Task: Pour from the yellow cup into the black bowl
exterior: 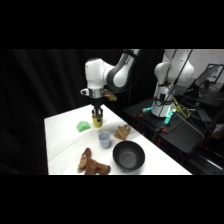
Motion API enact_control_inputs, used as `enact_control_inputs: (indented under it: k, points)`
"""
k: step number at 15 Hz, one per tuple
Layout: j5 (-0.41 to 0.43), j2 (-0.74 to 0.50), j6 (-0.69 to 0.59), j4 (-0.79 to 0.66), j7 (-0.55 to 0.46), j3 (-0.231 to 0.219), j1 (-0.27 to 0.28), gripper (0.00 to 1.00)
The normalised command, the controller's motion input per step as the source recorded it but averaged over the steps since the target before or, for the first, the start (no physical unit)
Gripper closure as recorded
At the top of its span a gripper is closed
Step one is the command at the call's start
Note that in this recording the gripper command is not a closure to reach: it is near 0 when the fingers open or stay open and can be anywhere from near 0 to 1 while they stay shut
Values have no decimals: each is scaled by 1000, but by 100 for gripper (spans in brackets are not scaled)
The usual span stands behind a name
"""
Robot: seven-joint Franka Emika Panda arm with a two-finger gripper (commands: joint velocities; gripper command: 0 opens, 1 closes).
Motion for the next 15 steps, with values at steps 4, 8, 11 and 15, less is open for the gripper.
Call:
enact_control_inputs:
  k: [4,8,11,15]
  points:
    - [-200,-365,-252,-135,259,33,174,17]
    - [-172,-348,-139,-214,305,174,229,17]
    - [-210,-275,-168,-117,324,210,232,17]
    - [-173,-159,-179,-7,193,168,158,17]
